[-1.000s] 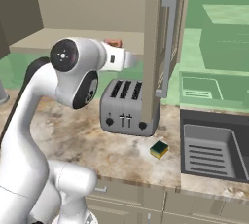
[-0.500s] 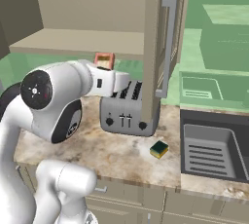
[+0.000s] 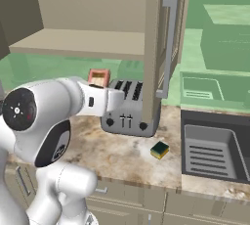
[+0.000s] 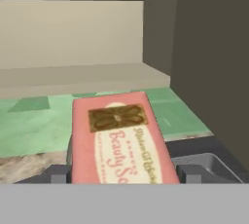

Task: Locate and retrieve the sponge and bar soap from the cabinet. Place them next to the sink.

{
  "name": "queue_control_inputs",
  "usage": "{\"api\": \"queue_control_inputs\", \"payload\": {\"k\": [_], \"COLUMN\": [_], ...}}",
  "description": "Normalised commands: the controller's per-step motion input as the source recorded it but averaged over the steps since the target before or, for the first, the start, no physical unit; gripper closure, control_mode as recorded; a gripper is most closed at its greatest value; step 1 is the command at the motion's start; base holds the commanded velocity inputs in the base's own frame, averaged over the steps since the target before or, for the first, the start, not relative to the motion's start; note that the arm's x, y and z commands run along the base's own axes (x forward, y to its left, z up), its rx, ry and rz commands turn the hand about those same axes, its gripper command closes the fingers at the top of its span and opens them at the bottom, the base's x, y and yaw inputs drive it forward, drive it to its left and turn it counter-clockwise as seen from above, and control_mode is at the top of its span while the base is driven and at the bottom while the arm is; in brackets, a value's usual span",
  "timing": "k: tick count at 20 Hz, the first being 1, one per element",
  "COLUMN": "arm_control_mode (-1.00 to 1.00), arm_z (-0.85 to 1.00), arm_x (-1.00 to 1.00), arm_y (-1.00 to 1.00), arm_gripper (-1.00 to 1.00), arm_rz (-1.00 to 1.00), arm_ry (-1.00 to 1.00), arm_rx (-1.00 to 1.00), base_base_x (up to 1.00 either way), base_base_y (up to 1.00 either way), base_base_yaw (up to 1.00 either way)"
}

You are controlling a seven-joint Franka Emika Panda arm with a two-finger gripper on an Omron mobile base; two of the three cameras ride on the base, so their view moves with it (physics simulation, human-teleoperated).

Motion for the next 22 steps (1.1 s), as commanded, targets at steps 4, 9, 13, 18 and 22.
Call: {"api": "queue_control_inputs", "payload": {"k": [4,9,13,18,22], "arm_control_mode": [-1.00,-1.00,-1.00,-1.00,-1.00], "arm_z": [-0.21,-0.29,-0.31,-0.41,-0.47], "arm_x": [-0.22,-0.19,-0.12,-0.02,0.00], "arm_y": [0.06,0.07,0.06,0.05,0.03], "arm_gripper": [1.00,1.00,1.00,1.00,1.00], "arm_rz": [0.00,0.00,0.00,0.00,0.00], "arm_ry": [0.16,0.07,0.05,0.01,0.04], "arm_rx": [-0.03,-0.03,0.00,0.00,0.00], "base_base_x": [0.00,0.00,0.00,0.00,0.00], "base_base_y": [0.00,0.00,0.00,0.00,0.00], "base_base_yaw": [0.00,0.00,0.00,0.00,0.00]}}
